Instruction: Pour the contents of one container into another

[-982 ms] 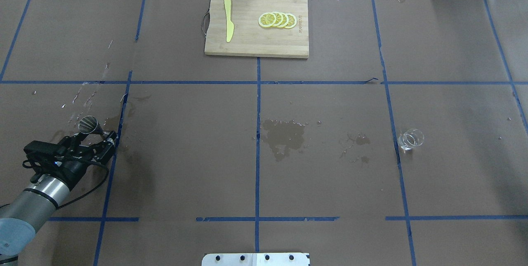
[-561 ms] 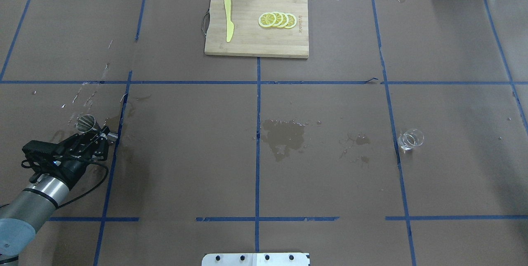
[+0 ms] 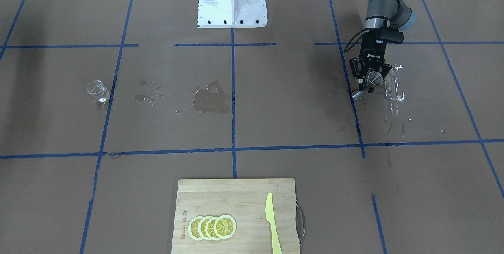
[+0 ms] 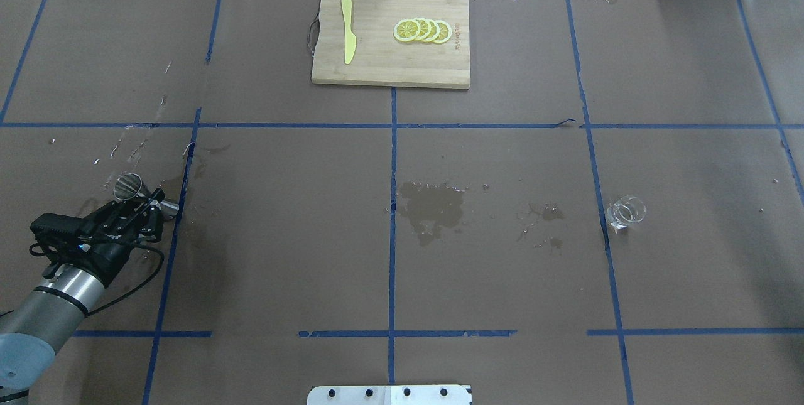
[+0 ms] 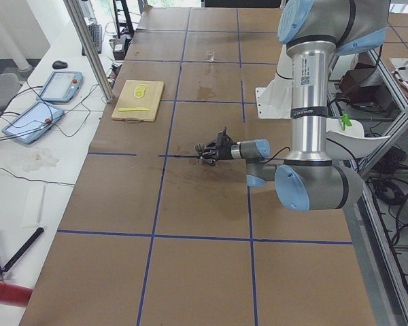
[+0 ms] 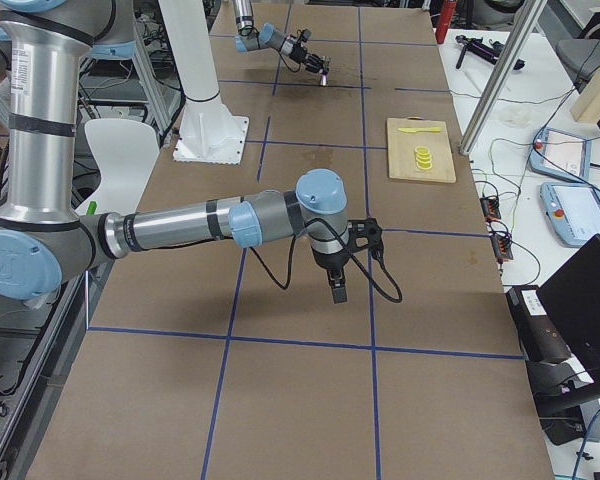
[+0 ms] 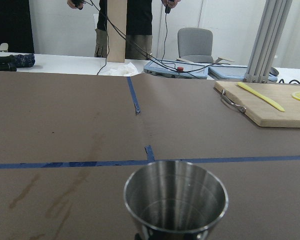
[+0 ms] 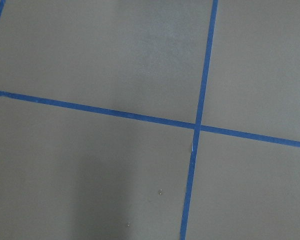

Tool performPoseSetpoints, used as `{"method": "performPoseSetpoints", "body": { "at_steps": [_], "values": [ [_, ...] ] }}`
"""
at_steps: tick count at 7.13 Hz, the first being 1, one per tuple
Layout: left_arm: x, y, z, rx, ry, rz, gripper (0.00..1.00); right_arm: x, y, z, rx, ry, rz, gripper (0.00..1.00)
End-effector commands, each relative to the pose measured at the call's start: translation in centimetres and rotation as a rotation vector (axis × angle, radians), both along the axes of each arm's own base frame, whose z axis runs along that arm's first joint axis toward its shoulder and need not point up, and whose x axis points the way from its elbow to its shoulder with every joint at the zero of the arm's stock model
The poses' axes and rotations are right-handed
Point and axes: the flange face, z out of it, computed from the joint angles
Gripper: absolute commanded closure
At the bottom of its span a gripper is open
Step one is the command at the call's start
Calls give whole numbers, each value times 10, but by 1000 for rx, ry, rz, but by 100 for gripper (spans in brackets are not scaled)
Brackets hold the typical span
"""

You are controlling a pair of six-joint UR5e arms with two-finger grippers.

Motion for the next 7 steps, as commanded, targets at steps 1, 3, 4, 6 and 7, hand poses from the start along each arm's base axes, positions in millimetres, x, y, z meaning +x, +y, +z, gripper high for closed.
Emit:
{"method": "performPoseSetpoints", "body": {
  "at_steps": [1, 3, 4, 6, 7],
  "values": [
    [0, 0, 0, 2, 0, -8, 100, 0, 0, 0, -1, 0, 0, 0],
    [-9, 1, -9, 25, 68, -7, 100, 0, 0, 0, -1, 0, 0, 0],
    [-13, 2, -14, 50, 88, -1, 100, 0, 0, 0, 1, 0, 0, 0],
    [-22, 5, -22, 164, 13, 26, 100, 1, -1, 0, 1, 0, 2, 0],
    [-27, 8, -33, 247, -14, 62, 100, 1, -1, 1, -1, 0, 2, 0]
  ]
}}
